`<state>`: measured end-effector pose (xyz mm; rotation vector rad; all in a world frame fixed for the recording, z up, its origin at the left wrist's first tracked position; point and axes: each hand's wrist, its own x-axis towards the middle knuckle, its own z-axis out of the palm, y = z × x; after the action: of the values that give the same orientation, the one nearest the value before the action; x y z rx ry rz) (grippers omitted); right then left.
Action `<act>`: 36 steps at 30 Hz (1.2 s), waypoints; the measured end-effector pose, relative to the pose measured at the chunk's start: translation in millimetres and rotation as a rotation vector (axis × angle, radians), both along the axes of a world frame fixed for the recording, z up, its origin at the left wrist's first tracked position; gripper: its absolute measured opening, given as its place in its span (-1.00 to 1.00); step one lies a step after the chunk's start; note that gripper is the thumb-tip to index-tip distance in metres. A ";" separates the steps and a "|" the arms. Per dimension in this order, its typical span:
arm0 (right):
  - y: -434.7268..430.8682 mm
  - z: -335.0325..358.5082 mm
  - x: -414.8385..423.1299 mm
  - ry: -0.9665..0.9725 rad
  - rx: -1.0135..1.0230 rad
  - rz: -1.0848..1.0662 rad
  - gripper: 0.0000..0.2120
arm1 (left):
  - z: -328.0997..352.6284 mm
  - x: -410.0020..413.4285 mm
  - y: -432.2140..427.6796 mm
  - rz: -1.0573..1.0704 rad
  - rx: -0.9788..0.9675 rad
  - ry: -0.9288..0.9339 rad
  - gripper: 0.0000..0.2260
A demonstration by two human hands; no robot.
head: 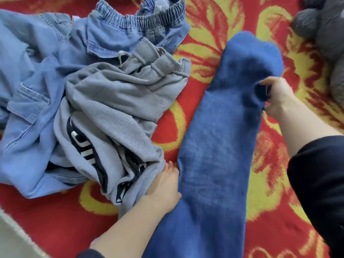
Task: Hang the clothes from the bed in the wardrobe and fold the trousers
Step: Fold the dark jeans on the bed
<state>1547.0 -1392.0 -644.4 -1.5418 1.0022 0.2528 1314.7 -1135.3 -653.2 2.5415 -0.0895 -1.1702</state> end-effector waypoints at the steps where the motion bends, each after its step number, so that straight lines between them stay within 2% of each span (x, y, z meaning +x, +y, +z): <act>1: 0.2 -7.7 -2.7 0.017 -0.016 0.002 -0.57 | 0.1 0.0 -1.2 -0.008 0.016 -0.011 -0.37; 4: 6.2 -17.2 -2.8 -0.157 -0.217 -0.025 -0.74 | -1.1 -0.5 -2.7 -0.018 0.036 -0.023 -0.37; 6: 5.1 -19.9 -2.7 -0.285 -0.327 0.001 -0.76 | -2.3 -1.3 -3.3 -0.043 0.053 -0.020 -0.34; 10: -4.3 -29.7 -24.0 -0.082 -0.373 0.134 -0.80 | -4.8 -1.8 -4.9 -0.067 0.085 -0.002 -0.31; 12: -2.4 -32.9 -45.2 -0.041 -0.372 0.173 -0.83 | -4.3 -1.6 -4.3 -0.063 0.083 0.018 -0.30; 14: 3.1 -36.4 -81.0 -0.023 -0.380 0.193 -0.65 | -3.7 -1.0 -5.3 -0.072 0.088 0.028 -0.31; 17: 18.1 -44.7 -168.2 0.072 -0.521 0.276 -0.38 | -3.9 -1.2 -12.0 -0.117 0.153 0.015 -0.32; 19: 31.6 -49.2 -233.1 0.111 -0.595 0.347 -0.31 | -7.5 -3.7 -17.0 -0.146 0.200 0.005 -0.32; 23: 47.3 -47.0 -328.5 0.123 -0.534 0.331 -0.45 | -16.2 -27.7 -15.9 -0.181 0.240 -0.095 -0.31; 26: 54.4 -39.5 -378.6 0.149 -0.470 0.340 -0.49 | -21.0 -79.1 -4.7 -0.106 0.203 -0.319 -0.32; 29: 65.8 -35.0 -433.6 0.174 -0.435 0.334 -0.46 | -20.1 -159.3 8.9 -0.095 0.049 -0.491 -0.35; 32: 79.8 -33.3 -483.1 0.209 -0.426 0.291 -0.38 | -22.7 -238.6 28.1 -0.045 -0.100 -0.437 -0.32; 36: 96.2 -32.4 -535.2 0.229 -0.410 0.163 -0.42 | -26.5 -322.7 55.8 0.166 -0.113 -0.284 -0.30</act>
<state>1011.8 -1295.7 -676.8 -2.0061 1.1575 0.3602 991.9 -1079.5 -679.7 2.5418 -0.0114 -0.7181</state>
